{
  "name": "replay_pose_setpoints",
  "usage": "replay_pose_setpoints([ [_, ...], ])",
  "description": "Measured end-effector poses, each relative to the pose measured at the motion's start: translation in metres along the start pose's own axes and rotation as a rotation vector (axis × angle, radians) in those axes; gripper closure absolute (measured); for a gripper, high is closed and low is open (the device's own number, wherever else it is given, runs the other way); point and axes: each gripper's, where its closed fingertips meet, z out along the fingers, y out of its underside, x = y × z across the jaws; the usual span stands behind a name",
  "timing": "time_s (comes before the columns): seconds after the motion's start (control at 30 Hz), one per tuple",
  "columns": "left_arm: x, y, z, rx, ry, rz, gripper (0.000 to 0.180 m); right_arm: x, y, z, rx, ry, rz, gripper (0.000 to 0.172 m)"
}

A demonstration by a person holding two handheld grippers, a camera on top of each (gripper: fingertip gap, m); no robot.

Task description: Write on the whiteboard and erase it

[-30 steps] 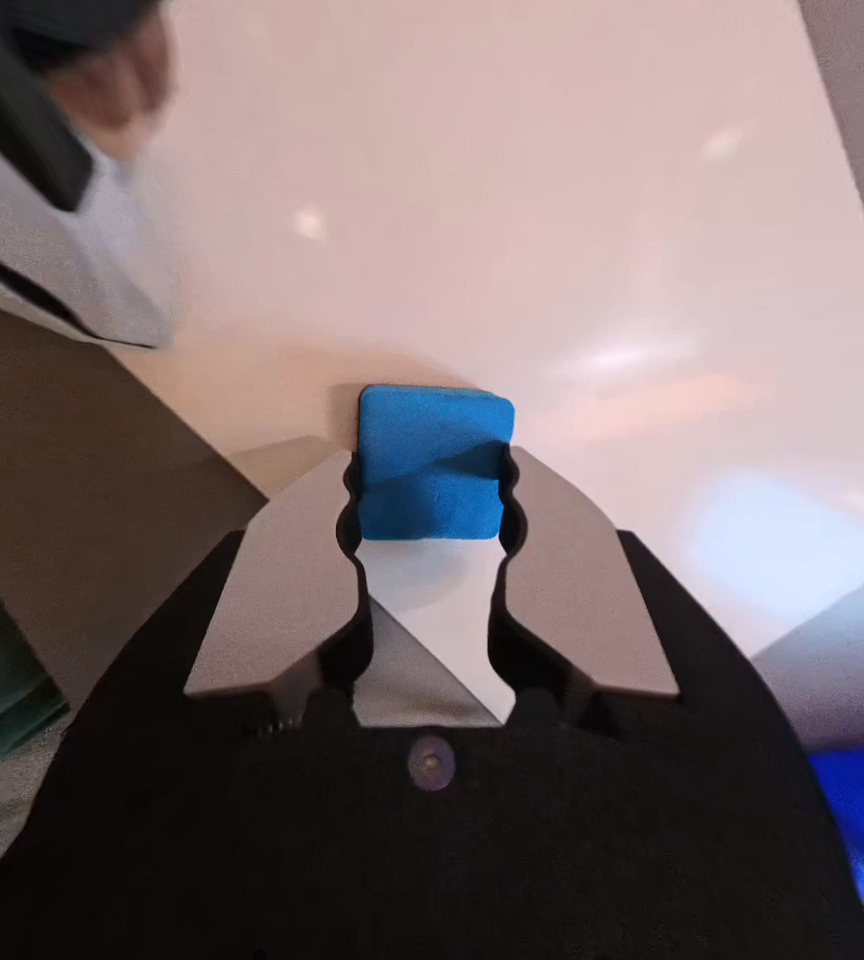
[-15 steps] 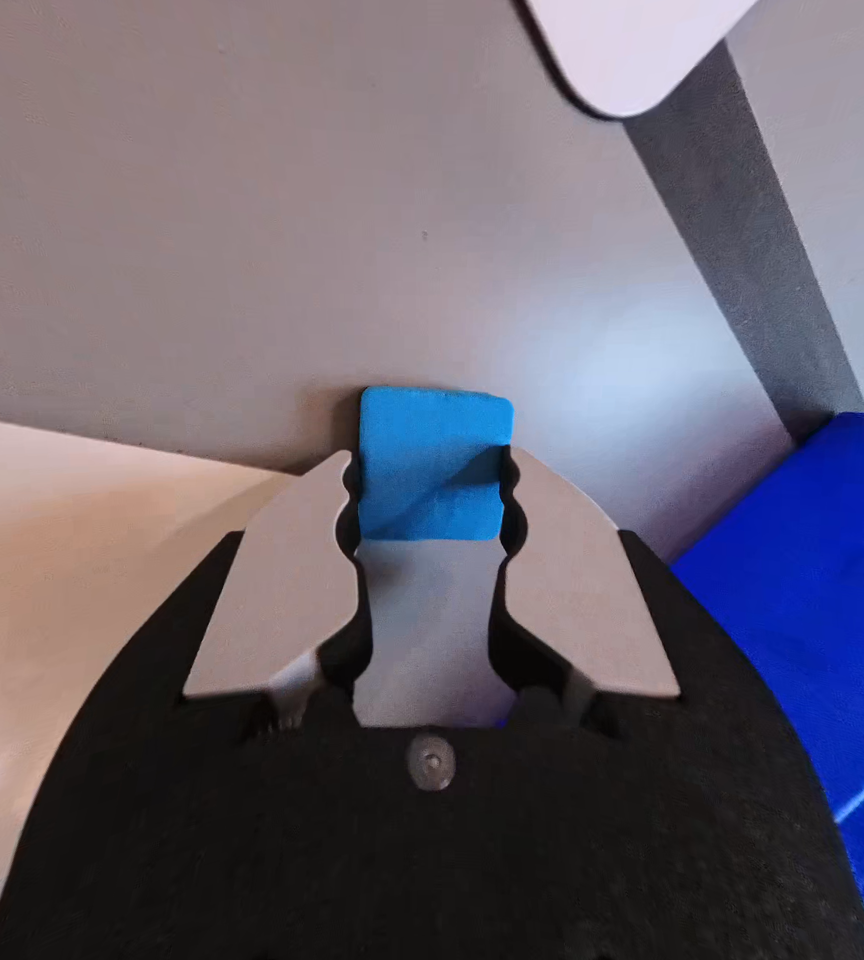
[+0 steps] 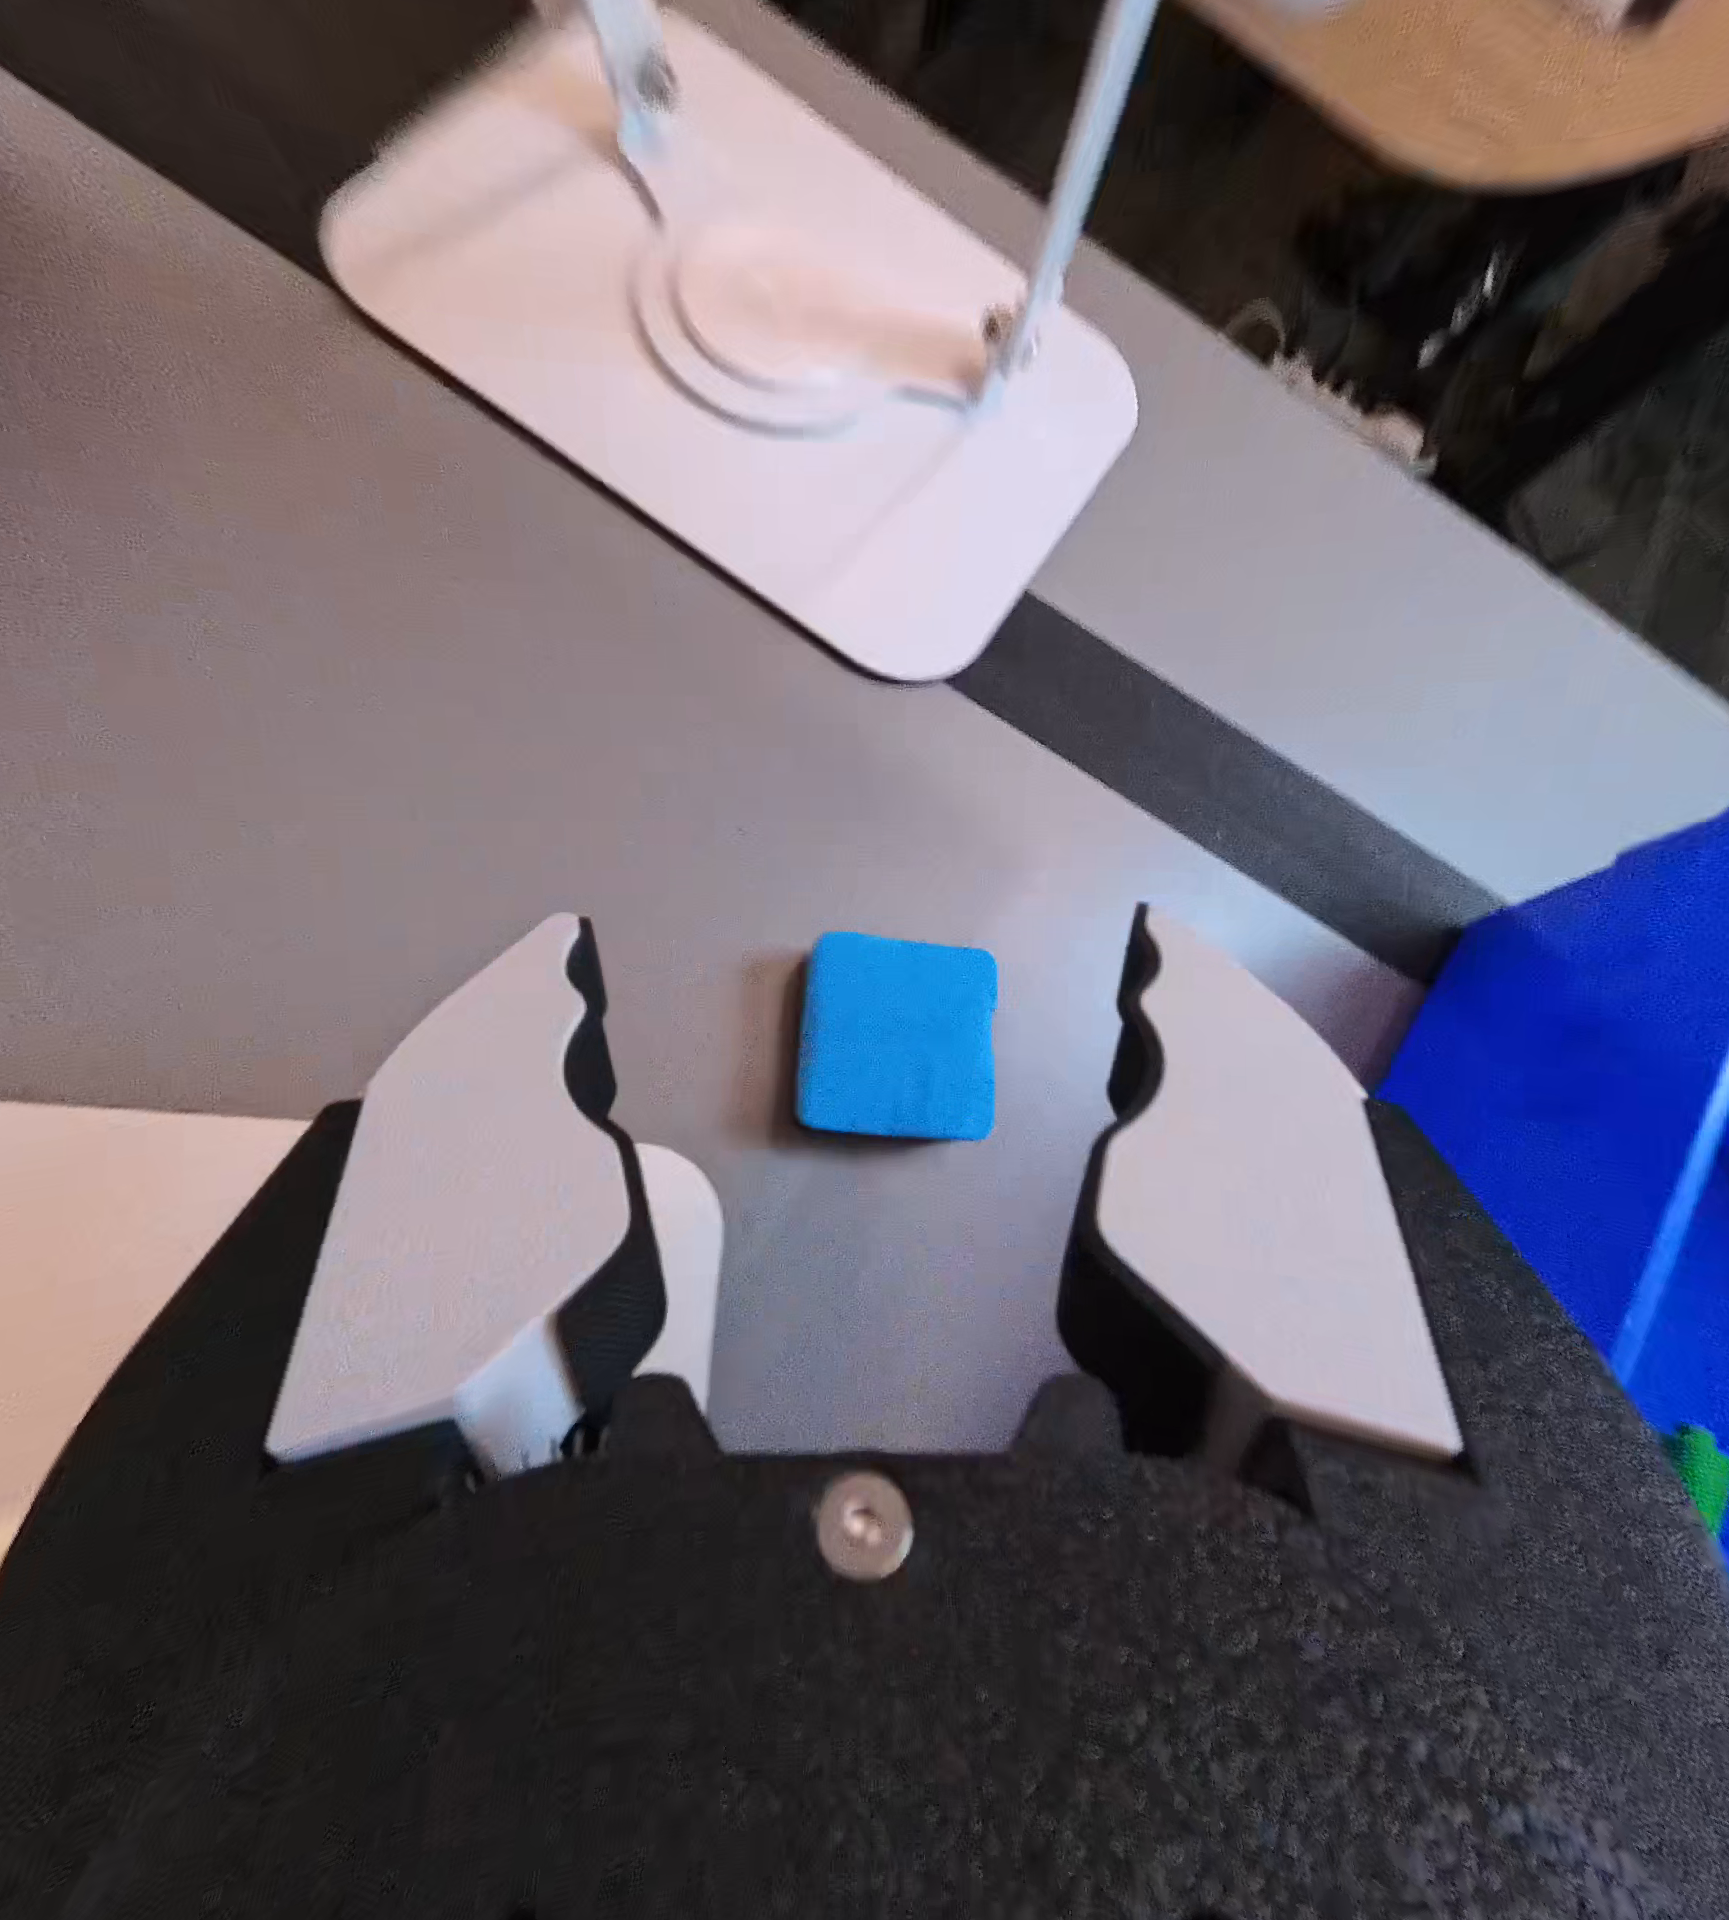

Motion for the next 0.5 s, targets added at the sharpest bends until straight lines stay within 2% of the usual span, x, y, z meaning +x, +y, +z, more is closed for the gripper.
replay_pose_setpoints([
  [0.07,-0.027,-0.003,-0.014,0.035,-0.087,-0.057,0.180,-0.024,-0.013,-0.036,0.167,-0.057,-0.051,0.080],
  [0.1,-0.044,-0.003,-0.022,0.044,-0.148,-0.094,0.158,-0.037,-0.011,-0.054,0.217,-0.094,-0.072,0.080],
  [0.17,-0.081,0.000,-0.041,0.044,-0.284,-0.168,0.133,-0.060,0.008,-0.085,0.266,-0.163,-0.103,0.080],
  [0.23,-0.115,0.000,-0.064,0.070,-0.404,-0.235,0.124,-0.072,0.037,-0.107,0.273,-0.193,-0.145,0.082],
  [0.37,-0.177,0.012,-0.100,-0.063,-0.551,-0.325,0.128,-0.073,0.093,-0.134,0.231,-0.201,-0.151,0.085],
  [0.5,-0.231,0.046,-0.107,-0.313,-0.528,-0.512,0.128,-0.070,0.118,-0.158,0.254,-0.233,-0.081,0.090],
])
